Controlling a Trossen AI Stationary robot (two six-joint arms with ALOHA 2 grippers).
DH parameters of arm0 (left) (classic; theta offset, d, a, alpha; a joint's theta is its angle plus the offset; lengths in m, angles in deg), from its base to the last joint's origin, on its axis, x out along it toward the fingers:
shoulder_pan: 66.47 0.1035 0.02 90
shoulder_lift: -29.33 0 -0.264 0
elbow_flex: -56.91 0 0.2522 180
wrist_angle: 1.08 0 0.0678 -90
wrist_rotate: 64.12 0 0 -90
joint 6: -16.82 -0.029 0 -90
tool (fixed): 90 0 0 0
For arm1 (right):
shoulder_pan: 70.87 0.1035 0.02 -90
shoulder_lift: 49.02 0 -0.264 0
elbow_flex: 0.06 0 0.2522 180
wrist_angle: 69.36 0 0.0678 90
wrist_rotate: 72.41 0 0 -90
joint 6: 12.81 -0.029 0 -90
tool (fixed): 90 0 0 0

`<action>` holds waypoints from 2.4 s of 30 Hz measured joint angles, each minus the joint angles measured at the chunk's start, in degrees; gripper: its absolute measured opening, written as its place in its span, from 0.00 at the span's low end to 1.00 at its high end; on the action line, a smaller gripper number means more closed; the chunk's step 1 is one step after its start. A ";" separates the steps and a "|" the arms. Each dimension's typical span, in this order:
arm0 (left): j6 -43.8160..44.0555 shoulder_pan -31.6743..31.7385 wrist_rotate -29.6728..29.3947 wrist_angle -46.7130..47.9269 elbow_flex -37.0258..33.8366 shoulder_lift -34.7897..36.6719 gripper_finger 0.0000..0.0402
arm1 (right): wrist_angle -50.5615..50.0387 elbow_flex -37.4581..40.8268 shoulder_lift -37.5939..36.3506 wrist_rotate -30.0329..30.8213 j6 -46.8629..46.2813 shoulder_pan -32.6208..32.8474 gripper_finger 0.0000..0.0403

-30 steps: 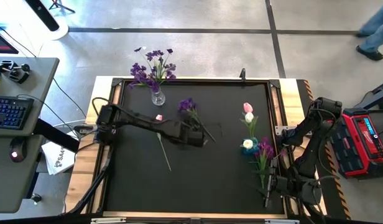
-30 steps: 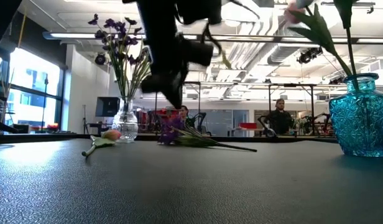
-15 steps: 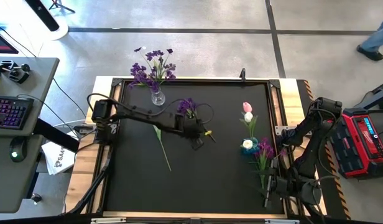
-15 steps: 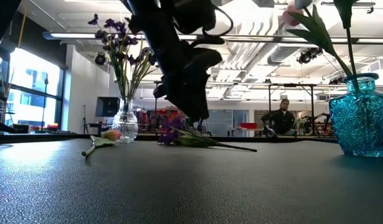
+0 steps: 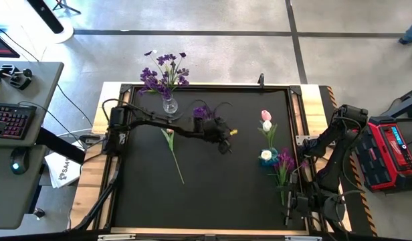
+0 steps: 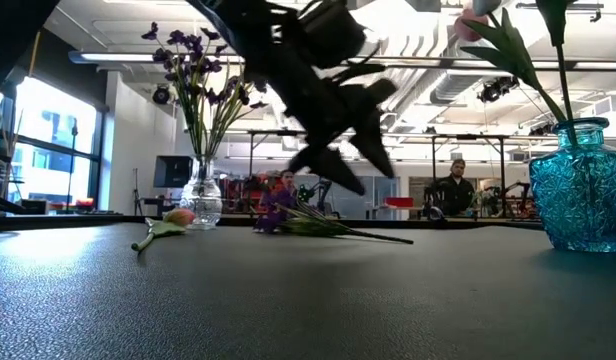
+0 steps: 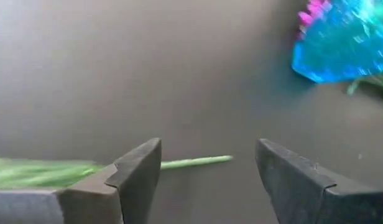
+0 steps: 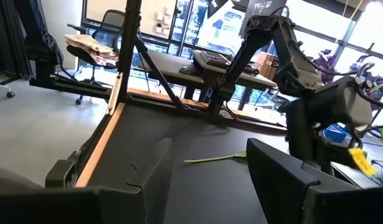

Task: Sort flowers into vase by color
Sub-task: Put the violet flowers into the transparent white vase

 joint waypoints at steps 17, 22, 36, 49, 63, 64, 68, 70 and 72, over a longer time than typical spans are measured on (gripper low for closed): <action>-15.48 -2.01 2.62 5.56 11.59 -13.04 0.26 | 0.96 0.00 0.00 0.25 -4.74 -0.04 0.48; -17.43 -2.00 2.76 9.96 11.67 -12.40 0.14 | 1.24 0.00 0.00 0.26 -4.72 -0.04 0.48; -17.91 -8.24 4.82 39.15 11.65 -2.64 0.00 | 0.81 0.00 0.00 0.25 -4.57 -0.04 0.48; 2.81 -14.65 -6.60 55.39 7.20 -0.42 0.12 | 0.08 0.00 0.00 0.13 -4.57 -0.06 0.48; -3.11 -7.83 -8.15 61.48 0.27 -0.42 0.44 | -1.54 0.00 0.00 0.00 -4.56 0.09 0.48; -4.77 -7.16 -8.91 61.05 -0.14 -0.42 0.43 | -1.59 0.00 0.00 0.01 -4.57 0.09 0.48; -15.01 -4.83 -13.88 57.13 -1.77 -0.42 0.40 | -1.58 0.00 0.00 0.00 -4.70 0.09 0.48; -25.30 -4.64 -17.02 55.34 -1.95 -0.42 0.38 | -1.56 0.00 0.00 0.01 -4.65 0.07 0.48; -35.56 -6.29 -21.18 54.11 -1.93 -0.42 0.36 | -1.54 0.00 0.00 0.02 -4.61 0.07 0.48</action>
